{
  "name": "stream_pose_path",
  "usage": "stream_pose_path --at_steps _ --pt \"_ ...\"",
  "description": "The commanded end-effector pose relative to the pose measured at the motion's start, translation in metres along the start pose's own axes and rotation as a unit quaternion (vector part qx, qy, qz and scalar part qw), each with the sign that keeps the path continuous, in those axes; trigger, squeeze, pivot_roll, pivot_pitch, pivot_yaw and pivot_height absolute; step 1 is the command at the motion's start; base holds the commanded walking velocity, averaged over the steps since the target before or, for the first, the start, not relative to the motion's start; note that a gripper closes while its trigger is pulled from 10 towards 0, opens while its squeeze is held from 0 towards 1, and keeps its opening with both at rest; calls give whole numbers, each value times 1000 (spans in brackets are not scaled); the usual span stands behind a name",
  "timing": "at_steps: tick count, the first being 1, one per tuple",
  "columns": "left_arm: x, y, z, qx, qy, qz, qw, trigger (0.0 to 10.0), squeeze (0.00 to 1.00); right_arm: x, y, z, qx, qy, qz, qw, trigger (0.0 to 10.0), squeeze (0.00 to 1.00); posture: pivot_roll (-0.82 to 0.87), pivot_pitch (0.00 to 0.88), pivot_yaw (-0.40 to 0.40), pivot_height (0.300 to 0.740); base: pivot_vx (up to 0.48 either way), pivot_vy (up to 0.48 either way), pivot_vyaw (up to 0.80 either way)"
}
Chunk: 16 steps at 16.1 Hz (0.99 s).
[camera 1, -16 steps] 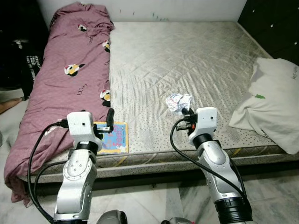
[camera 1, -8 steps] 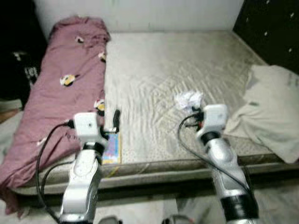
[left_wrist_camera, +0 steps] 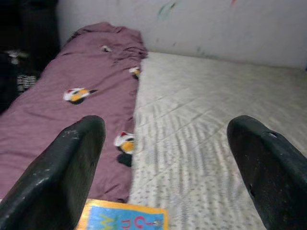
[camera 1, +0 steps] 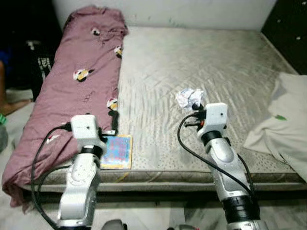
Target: Clean up the room
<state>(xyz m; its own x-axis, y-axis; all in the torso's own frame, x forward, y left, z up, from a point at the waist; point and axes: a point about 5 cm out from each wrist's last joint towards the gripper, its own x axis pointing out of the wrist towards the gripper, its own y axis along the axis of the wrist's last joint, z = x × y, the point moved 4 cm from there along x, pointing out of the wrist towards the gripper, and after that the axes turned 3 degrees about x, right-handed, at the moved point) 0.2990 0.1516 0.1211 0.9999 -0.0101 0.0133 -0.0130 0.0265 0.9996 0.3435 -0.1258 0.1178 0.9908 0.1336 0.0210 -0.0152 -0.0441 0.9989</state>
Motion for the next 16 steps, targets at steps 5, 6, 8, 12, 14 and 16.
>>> stream_pose_path --at_steps 5,6,8,12,14,16 --pt "1 -2 -1 6 13 -8 1000 10000 0 0 1 3 -4 -4 2 1000 10000 0 14 49 -17 740 150 0 0" --pt "2 -3 -2 5 17 -9 1000 10000 0 0 0 3 -3 -5 2 1000 10000 0 15 44 -19 740 0 0 0" --pt "3 -5 -4 -6 28 -12 1000 10000 0 1 -1 2 4 -3 -2 1000 10000 0 13 37 -21 740 0 0 0" --pt "12 -2 0 -15 25 -5 1000 10000 0 7 3 3 2 1 2 1000 10000 0 8 13 -31 740 0 352 -434" --pt "16 1 0 -24 24 2 999 10000 0 11 12 1 -10 12 18 1000 10000 0 0 0 -39 740 0 480 0" --pt "23 3 2 -28 23 9 999 10000 0 16 21 -5 -26 29 35 999 10000 0 -7 0 -52 740 0 480 0"
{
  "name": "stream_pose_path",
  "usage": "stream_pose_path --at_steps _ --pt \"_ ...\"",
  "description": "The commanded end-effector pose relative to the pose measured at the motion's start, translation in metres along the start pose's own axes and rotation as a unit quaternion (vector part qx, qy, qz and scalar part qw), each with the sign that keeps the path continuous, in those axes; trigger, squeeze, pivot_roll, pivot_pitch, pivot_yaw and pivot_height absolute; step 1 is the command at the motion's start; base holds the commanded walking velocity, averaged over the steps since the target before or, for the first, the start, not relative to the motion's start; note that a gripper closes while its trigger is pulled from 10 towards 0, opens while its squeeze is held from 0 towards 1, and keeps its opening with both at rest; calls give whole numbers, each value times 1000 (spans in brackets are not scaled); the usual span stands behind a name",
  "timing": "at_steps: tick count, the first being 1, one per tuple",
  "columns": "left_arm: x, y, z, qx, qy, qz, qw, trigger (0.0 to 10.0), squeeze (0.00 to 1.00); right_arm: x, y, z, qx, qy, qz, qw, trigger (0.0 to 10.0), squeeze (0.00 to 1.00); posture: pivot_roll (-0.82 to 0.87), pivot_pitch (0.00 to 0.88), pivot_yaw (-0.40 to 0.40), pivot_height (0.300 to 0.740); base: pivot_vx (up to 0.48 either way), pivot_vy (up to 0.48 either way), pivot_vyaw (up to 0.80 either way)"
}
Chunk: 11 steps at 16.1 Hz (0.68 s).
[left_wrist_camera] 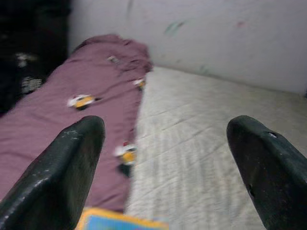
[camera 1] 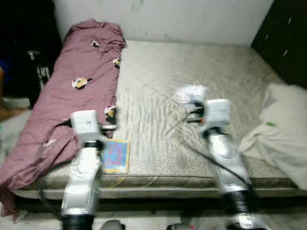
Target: Clean up the room
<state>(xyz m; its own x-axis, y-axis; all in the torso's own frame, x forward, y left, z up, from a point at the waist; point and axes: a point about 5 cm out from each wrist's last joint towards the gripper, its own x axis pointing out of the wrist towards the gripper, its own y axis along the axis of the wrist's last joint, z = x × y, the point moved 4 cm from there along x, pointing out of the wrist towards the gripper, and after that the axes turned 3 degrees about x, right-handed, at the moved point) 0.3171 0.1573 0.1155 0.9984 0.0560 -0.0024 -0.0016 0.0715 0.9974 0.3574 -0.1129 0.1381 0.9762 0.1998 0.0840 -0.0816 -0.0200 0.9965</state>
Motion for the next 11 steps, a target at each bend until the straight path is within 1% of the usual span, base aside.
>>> stream_pose_path --at_steps 1,4,6,8,10,11 --pt "8 10 10 -11 -12 22 1000 10000 0 4 4 6 -5 -4 5 1000 10000 0 -7 0 -61 740 0 480 0" --pt "12 18 8 -7 -7 39 999 10000 0 9 12 7 -5 -1 13 1000 10000 0 -7 0 -68 740 0 480 0" --pt "13 22 6 -6 -7 46 999 10000 0 15 28 1 2 2 23 1000 10000 0 3 0 -61 740 0 480 0" --pt "13 22 4 -4 -8 48 999 10000 0 16 26 -4 19 2 17 1000 10000 0 6 0 -60 740 0 480 0" --pt "9 17 2 -1 -8 40 999 10000 0 13 23 -10 34 7 8 999 10000 0 -6 0 -32 740 0 480 0" --pt "6 13 5 2 -17 33 999 10000 0 8 15 -11 26 9 -4 1000 10000 0 0 0 -27 740 0 476 0"
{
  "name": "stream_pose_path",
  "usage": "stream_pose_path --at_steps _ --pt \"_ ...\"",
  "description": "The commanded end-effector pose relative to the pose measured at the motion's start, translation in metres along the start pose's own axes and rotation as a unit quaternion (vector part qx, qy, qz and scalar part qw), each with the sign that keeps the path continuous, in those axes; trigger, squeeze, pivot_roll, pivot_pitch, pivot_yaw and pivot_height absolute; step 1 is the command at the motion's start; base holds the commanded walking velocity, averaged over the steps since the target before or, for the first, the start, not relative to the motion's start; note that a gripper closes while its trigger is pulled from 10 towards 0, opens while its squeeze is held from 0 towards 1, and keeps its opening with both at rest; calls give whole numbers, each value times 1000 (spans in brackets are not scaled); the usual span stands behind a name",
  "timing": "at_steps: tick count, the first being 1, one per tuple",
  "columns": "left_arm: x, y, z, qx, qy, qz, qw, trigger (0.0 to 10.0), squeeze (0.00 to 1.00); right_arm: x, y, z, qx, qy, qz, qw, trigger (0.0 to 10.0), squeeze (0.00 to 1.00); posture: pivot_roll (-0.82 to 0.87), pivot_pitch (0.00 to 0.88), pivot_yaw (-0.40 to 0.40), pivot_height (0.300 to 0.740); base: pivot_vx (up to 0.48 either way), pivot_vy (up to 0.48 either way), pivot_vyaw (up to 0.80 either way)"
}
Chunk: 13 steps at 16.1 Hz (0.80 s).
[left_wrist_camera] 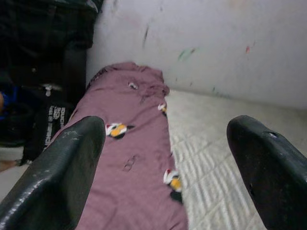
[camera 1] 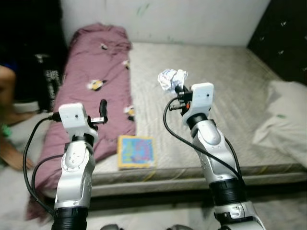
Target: Clean up the room
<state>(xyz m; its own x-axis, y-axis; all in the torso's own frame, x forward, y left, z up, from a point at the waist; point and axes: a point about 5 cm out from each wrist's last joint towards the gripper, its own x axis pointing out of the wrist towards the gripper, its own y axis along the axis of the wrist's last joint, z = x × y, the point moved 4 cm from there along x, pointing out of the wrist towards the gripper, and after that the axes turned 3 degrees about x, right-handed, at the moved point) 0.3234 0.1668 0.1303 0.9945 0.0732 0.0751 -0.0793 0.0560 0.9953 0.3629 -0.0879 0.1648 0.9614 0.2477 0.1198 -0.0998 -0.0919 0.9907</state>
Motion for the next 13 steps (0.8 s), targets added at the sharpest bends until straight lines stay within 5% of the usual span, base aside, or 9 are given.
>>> stream_pose_path --at_steps 1,4,7,11,13 --pt "-4 -4 13 -4 -23 -9 1000 10000 0 -10 -18 15 -9 -20 -34 999 10000 0 9 0 -32 740 0 476 0" --pt "-10 -8 3 1 -3 -14 1000 10000 0 -19 -38 18 -18 -14 -67 998 10000 0 11 0 -42 740 0 435 0" --pt "-18 -18 1 4 8 -29 1000 10000 0 -32 -62 39 -27 -41 -110 993 10000 0 13 0 -63 740 0 230 0" --pt "-27 -21 -2 18 5 -36 999 10000 0 -41 -66 31 -29 -35 -113 993 10000 0 10 0 -51 740 0 0 0" --pt "-27 -18 -2 18 4 -36 999 10000 0 -44 -65 26 -31 -19 -111 993 10000 0 11 12 -55 740 0 0 800"
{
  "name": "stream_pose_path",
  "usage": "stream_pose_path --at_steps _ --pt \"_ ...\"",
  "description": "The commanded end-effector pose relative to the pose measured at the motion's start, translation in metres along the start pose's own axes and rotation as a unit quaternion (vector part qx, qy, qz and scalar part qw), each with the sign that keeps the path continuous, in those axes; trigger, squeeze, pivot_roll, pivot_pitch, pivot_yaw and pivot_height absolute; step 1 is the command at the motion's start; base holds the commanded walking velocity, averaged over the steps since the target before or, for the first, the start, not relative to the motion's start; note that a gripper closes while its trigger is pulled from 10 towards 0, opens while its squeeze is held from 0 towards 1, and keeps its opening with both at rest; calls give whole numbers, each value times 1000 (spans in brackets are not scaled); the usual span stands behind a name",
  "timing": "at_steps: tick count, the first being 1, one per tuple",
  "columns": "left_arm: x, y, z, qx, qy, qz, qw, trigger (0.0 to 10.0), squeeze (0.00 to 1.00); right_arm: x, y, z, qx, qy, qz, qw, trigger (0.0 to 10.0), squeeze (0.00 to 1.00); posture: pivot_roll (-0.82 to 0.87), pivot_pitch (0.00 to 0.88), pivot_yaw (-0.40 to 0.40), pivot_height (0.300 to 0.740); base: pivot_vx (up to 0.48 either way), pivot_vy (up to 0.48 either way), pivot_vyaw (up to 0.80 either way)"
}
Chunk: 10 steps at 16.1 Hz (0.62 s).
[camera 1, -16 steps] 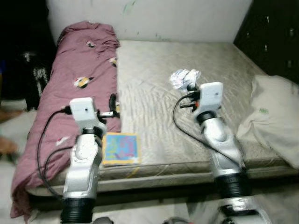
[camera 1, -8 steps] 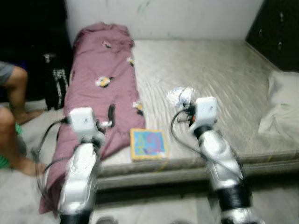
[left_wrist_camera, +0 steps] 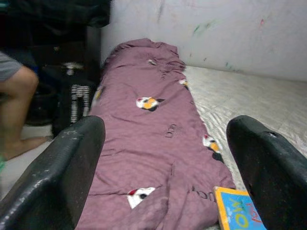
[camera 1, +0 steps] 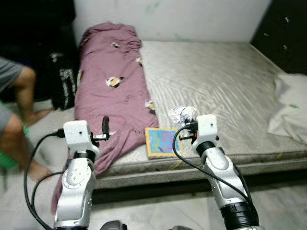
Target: Clean up the room
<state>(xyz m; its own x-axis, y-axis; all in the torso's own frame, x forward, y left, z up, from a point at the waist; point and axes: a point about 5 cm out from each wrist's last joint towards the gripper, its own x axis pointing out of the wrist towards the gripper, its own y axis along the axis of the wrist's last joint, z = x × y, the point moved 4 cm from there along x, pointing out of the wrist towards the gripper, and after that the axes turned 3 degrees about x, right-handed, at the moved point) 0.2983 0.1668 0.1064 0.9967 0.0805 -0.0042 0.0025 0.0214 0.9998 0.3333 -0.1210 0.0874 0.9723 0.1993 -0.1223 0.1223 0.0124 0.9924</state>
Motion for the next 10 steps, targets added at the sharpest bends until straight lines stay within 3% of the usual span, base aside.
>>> stream_pose_path --at_steps 1,10 --pt "-2 3 0 -1 -1 3 1000 10000 0 -1 5 -4 -3 10 7 1000 10000 0 11 19 -54 740 0 0 800" --pt "-5 2 4 0 -12 -7 1000 10000 0 -1 5 -8 10 16 5 1000 10000 0 15 34 -42 740 0 0 800"
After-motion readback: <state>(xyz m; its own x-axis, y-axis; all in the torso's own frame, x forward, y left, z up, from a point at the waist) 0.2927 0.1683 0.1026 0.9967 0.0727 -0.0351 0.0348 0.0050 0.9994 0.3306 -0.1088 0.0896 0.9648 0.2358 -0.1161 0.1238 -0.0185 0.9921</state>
